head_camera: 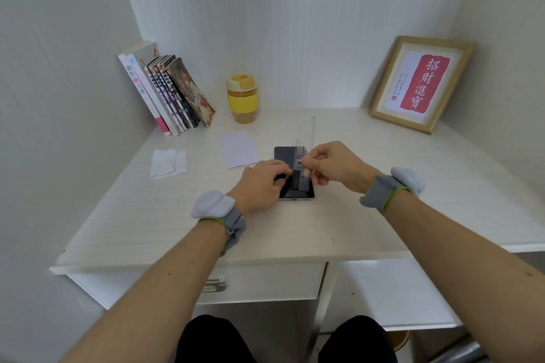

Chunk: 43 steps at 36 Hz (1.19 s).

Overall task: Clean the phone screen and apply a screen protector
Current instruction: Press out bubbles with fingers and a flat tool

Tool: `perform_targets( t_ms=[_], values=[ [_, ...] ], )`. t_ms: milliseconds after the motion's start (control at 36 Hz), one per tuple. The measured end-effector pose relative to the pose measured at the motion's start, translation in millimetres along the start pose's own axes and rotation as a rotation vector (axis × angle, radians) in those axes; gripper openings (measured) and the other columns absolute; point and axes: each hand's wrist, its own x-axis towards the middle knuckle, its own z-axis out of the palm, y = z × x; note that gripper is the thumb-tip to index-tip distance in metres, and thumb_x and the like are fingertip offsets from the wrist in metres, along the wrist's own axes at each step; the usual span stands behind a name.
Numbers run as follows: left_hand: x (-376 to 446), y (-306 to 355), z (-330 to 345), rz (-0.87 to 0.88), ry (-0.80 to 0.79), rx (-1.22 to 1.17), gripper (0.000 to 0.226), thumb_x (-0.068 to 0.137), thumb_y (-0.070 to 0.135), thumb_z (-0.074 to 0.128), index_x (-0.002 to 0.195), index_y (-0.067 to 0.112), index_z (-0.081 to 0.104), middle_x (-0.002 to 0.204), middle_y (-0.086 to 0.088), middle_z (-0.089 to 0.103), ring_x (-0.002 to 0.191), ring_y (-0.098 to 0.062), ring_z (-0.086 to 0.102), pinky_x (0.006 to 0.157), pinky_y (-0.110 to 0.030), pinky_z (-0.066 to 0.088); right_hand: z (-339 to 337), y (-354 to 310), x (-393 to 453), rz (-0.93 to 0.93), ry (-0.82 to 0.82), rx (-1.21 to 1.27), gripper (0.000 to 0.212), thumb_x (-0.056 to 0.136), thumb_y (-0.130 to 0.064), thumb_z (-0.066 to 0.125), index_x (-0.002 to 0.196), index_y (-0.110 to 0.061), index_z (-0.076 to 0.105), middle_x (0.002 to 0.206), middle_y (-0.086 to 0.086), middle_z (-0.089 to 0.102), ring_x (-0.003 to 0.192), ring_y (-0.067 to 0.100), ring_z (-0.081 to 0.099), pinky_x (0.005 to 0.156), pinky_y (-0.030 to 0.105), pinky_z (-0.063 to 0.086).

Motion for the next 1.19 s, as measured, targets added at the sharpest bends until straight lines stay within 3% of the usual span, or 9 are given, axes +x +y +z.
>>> perform_targets(
  t_ms=[278,389,528,778,944,1056,1194],
  values=[
    [-1.9,4.4,-5.4,-0.027,-0.007,-0.077,0.04,0.095,0.006,0.042,0.127,0.023,0.058,0.137,0.007,0.053,0.13,-0.018,0.043,0.111,-0.044,0.031,3.7,0.1,-1.1,0.008,-0.051,0.04,0.014,0.094,-0.01,0.063,0.093,0.004,0.062,0.074,0.017,0.067,0.05,0.021,0.061,0.046,0.023,0.051],
    [-5.4,3.5,-8.5,-0.075,-0.006,-0.154,0.039,0.096,0.009,0.046,0.133,0.022,0.05,0.137,0.001,0.054,0.128,-0.021,0.046,0.11,-0.036,0.034,5.0,0.9,1.1,-0.011,-0.016,0.048,0.014,0.095,-0.01,0.063,0.092,0.004,0.062,0.074,0.018,0.068,0.053,0.024,0.062,0.048,0.025,0.053],
    [-7.9,3.6,-11.2,-0.072,-0.01,-0.193,0.039,0.095,0.009,0.049,0.132,0.021,0.049,0.135,0.001,0.056,0.125,-0.02,0.048,0.105,-0.027,0.034,10.0,0.6,-0.1,-0.002,-0.087,0.042,0.014,0.094,-0.011,0.064,0.086,0.0,0.063,0.071,0.015,0.067,0.051,0.021,0.062,0.048,0.025,0.052],
    [-5.6,-2.0,-9.8,-0.11,-0.049,-0.192,0.042,0.094,0.004,0.043,0.13,0.026,0.049,0.13,-0.005,0.057,0.117,-0.023,0.052,0.101,-0.031,0.041,14.8,-2.1,1.9,-0.016,-0.049,0.036,0.013,0.094,-0.01,0.063,0.086,-0.001,0.064,0.073,0.017,0.068,0.052,0.021,0.063,0.048,0.024,0.052],
    [-6.8,-1.6,-10.4,-0.085,-0.035,-0.265,0.046,0.093,-0.001,0.046,0.134,0.02,0.045,0.136,0.002,0.055,0.123,-0.021,0.05,0.096,-0.019,0.032,15.2,-3.9,0.6,-0.008,-0.077,0.044,0.014,0.094,-0.011,0.063,0.09,0.002,0.063,0.072,0.016,0.068,0.051,0.02,0.063,0.047,0.023,0.052],
    [-6.8,-2.8,-7.9,-0.101,-0.004,-0.336,0.051,0.093,-0.003,0.046,0.139,0.014,0.036,0.138,0.003,0.054,0.12,-0.03,0.052,0.094,-0.022,0.035,15.6,-3.2,4.7,-0.03,0.016,0.058,0.015,0.095,-0.011,0.063,0.093,0.004,0.062,0.073,0.017,0.068,0.049,0.019,0.063,0.047,0.023,0.052],
    [-7.7,-7.3,-7.6,-0.098,0.039,-0.323,0.054,0.092,-0.006,0.044,0.142,0.013,0.033,0.138,0.002,0.054,0.114,-0.033,0.052,0.082,-0.012,0.031,18.4,-4.6,2.3,-0.003,-0.093,0.054,0.014,0.094,-0.011,0.063,0.09,0.002,0.063,0.074,0.017,0.068,0.051,0.02,0.063,0.048,0.024,0.053]
  ],
)
